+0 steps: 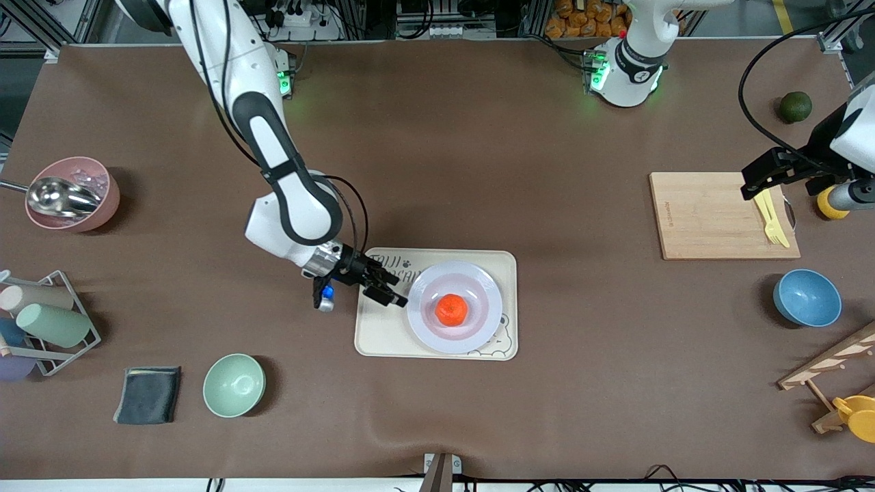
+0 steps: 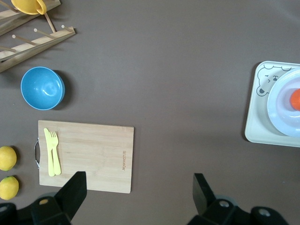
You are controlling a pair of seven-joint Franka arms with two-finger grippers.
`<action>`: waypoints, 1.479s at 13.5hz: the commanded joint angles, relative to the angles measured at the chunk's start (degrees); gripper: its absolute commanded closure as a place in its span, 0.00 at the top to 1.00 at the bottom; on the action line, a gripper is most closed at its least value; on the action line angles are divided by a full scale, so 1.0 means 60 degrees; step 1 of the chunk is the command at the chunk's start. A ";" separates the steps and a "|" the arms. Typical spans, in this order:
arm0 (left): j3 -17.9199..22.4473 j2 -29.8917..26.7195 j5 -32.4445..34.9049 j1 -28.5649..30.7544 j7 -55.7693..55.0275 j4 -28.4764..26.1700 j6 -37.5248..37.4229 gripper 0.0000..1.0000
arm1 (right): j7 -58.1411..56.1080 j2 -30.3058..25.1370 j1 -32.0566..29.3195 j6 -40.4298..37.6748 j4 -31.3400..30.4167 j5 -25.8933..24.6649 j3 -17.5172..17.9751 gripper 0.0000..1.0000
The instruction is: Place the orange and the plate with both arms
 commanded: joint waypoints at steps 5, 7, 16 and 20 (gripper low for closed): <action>-0.0002 -0.0076 0.0018 0.0022 0.0173 -0.0028 0.0001 1.00 | -0.0004 -0.1330 -0.1850 -0.1853 -0.1153 -0.3513 0.0109 1.00; -0.0002 -0.0061 0.0018 0.0008 0.0173 -0.0042 0.0001 1.00 | -0.0047 -0.1405 -0.3195 -0.3505 -0.1053 -0.5662 0.0109 1.00; -0.0017 -0.0061 0.0018 0.0007 0.0173 -0.0057 0.0001 1.00 | -0.0106 -0.3876 -0.5428 -0.8198 -0.0173 -1.3326 0.0196 1.00; -0.0017 -0.0061 0.0018 0.0022 0.0173 -0.0042 0.0001 1.00 | -0.0252 -0.5008 -0.5385 -0.9718 0.0831 -1.5571 0.0561 1.00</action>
